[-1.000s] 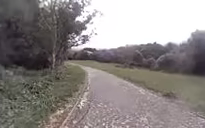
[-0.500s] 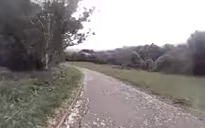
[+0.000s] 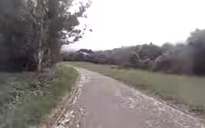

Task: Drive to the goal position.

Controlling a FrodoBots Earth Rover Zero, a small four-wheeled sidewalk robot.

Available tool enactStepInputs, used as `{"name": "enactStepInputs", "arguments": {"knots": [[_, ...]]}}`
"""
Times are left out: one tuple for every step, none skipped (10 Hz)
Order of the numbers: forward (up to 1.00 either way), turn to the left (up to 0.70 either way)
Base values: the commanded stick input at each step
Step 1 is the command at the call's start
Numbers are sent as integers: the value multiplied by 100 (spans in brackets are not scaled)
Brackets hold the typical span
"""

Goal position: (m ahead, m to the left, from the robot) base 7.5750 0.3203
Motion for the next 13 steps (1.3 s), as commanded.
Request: {"name": "enactStepInputs", "arguments": {"knots": [[85, 0], [85, 0], [85, 0], [85, 0], [85, 0], [85, 0], [85, 0], [85, 0], [85, 0], [85, 0], [85, 0], [85, 0], [85, 0]]}}
